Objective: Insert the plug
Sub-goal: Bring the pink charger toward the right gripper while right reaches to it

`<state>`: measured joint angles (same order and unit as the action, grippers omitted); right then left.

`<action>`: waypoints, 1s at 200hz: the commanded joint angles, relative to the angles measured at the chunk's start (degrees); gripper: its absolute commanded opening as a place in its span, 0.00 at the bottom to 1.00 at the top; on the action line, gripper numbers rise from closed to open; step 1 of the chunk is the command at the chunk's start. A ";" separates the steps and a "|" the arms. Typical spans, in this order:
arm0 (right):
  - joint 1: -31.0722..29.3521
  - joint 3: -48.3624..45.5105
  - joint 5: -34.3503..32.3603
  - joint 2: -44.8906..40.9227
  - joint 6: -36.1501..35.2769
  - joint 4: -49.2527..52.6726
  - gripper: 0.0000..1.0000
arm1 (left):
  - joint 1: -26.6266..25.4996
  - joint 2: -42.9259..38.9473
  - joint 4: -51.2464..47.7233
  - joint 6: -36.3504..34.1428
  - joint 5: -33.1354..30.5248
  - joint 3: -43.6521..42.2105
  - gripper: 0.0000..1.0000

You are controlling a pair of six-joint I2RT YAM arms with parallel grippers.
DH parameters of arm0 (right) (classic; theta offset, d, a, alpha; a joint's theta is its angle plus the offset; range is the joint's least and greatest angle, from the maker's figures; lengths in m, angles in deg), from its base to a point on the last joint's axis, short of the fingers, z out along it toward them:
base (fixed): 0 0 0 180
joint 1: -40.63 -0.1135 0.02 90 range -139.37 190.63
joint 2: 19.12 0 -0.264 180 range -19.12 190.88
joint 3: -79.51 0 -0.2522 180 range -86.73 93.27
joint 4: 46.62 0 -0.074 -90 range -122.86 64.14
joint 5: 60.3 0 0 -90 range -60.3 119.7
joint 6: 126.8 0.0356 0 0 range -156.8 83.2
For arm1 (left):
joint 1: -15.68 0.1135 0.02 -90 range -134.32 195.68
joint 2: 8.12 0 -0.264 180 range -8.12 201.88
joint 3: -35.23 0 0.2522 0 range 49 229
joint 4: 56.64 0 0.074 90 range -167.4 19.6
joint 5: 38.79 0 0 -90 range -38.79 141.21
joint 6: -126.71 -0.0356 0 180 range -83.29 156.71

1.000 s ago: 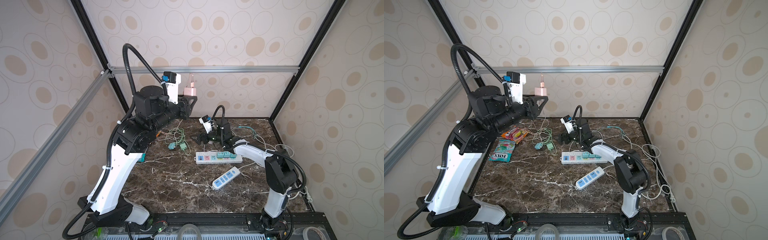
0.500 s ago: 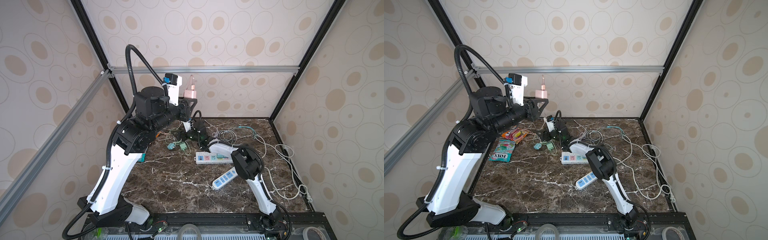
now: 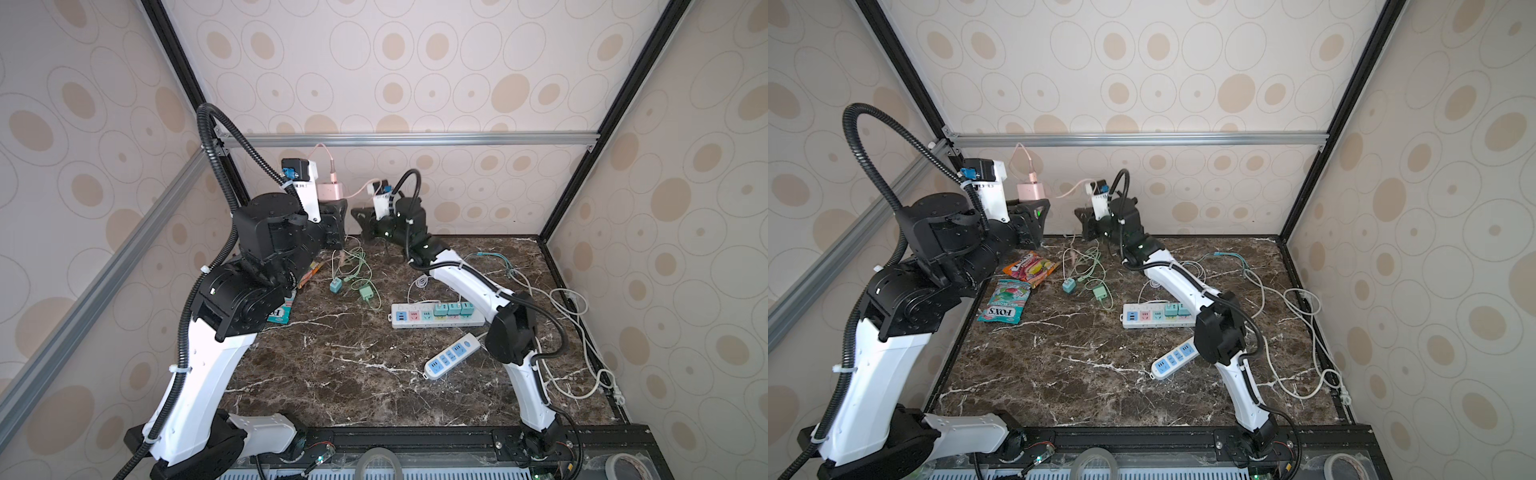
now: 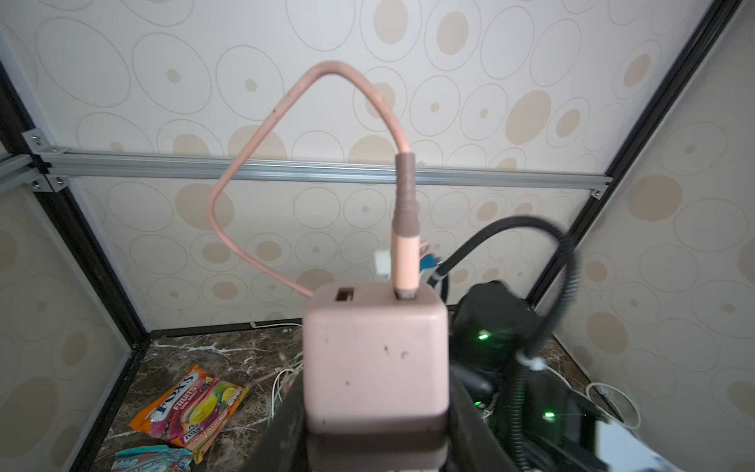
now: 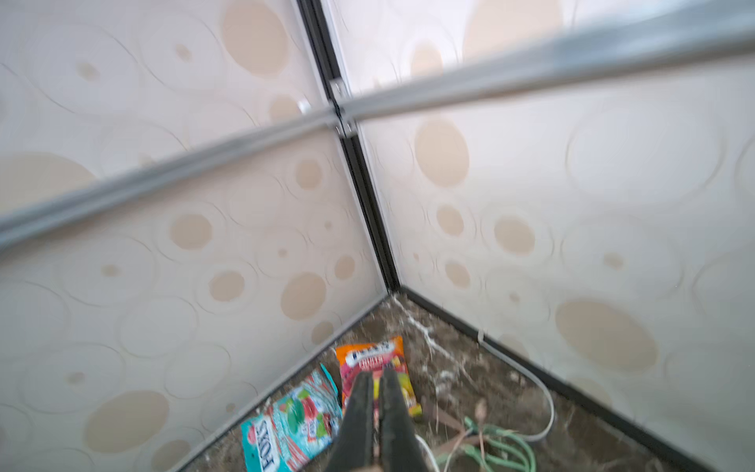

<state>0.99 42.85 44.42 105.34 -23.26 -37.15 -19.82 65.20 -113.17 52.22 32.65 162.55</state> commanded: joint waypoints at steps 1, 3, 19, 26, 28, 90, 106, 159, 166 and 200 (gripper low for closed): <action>-0.18 3.51 2.59 -2.91 -4.25 11.92 0.00 | 0.35 0.29 1.65 -1.63 -3.55 -0.78 0.00; -0.20 3.32 2.37 -3.02 -4.52 12.64 0.00 | 0.35 0.28 1.59 -1.67 -3.62 -0.86 0.00; -0.15 0.31 2.06 -4.46 -5.38 15.03 0.00 | 0.44 0.45 1.56 -1.62 -3.67 -1.23 0.00; -0.16 -1.00 2.21 -5.51 -5.90 15.19 0.00 | 0.48 0.52 1.31 -1.59 -3.66 -1.15 0.00; -0.13 -1.37 2.30 -5.78 -5.96 15.19 0.00 | 0.47 0.60 1.24 -1.55 -3.67 -1.15 0.00; 0.57 -3.60 6.23 -14.73 -10.83 22.12 0.02 | 0.72 1.28 0.86 -1.35 -4.71 -3.72 0.00; 0.83 -4.52 7.84 -17.32 -10.62 23.53 0.02 | 0.73 1.80 0.78 -1.68 -4.64 -3.88 0.00; 1.00 -17.25 6.49 -32.68 -10.53 12.31 0.02 | 0.83 2.51 1.04 -2.50 -4.73 -3.08 0.00; 0.97 -17.45 4.91 -33.47 -11.20 12.37 0.02 | 0.80 2.68 1.15 -2.63 -4.59 -3.00 0.00; 0.99 -19.41 -2.29 -36.35 -14.93 10.93 0.03 | 0.85 3.95 0.75 -2.70 -3.09 -2.29 0.00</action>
<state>1.75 25.30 47.78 69.39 -34.52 -24.02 -19.41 68.34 -112.91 50.82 29.06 158.55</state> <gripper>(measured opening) 0.055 0.403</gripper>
